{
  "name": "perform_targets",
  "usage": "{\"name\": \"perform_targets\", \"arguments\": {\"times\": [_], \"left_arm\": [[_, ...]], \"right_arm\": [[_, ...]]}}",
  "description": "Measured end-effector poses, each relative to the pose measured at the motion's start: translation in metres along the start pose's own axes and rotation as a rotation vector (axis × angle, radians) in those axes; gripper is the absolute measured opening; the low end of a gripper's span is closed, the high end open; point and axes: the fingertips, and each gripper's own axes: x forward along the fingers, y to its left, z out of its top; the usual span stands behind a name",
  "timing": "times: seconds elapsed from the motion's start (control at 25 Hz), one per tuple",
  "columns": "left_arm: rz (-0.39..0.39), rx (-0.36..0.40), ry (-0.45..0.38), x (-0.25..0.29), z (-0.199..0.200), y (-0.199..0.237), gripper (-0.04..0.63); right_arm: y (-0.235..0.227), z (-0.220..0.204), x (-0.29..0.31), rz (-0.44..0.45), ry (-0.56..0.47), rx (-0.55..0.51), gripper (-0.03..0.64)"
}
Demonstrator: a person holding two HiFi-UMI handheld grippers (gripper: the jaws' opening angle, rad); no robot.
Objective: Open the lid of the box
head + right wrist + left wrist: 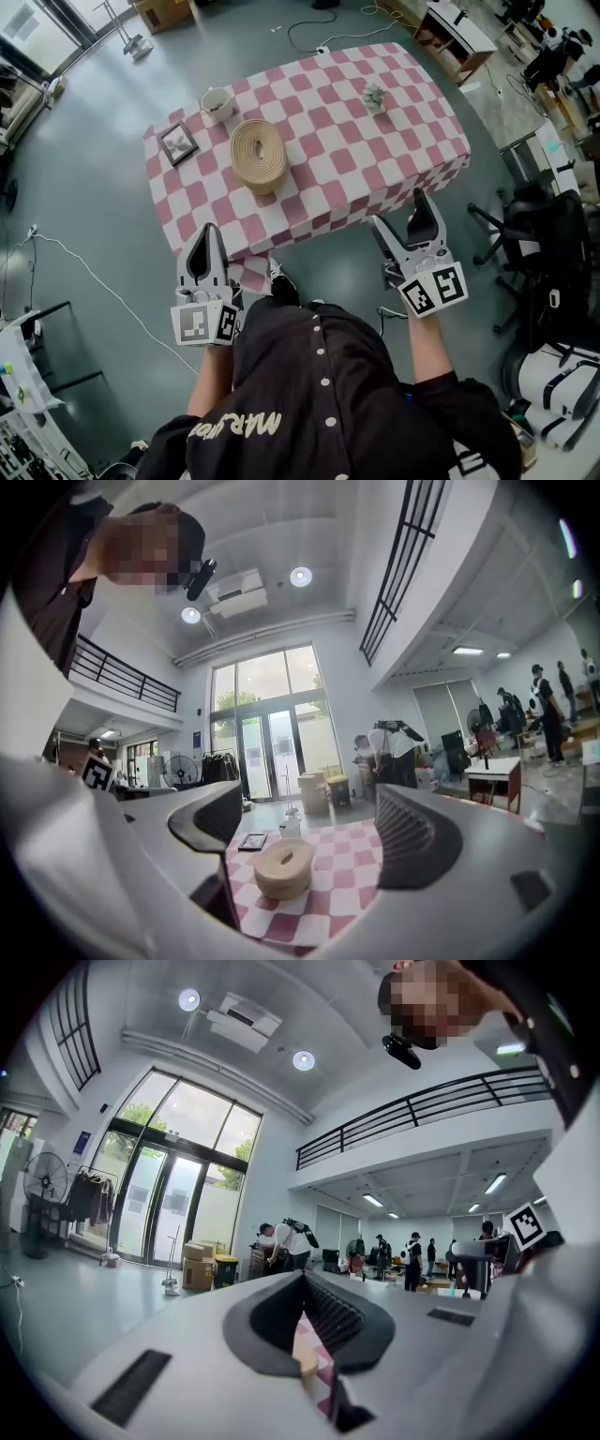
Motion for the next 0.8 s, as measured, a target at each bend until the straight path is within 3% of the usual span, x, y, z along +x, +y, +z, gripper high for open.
{"name": "perform_targets", "arguments": {"times": [0.32,0.8], "left_arm": [[-0.034,0.022,-0.024,0.044,0.013,0.025,0.009],[0.020,0.020,-0.063,0.077,0.028,0.111,0.009]], "right_arm": [[-0.007,0.003,0.051,-0.055,0.016,-0.006,0.430],[0.018,-0.009,0.137,-0.067,0.048,-0.034,0.430]]}}
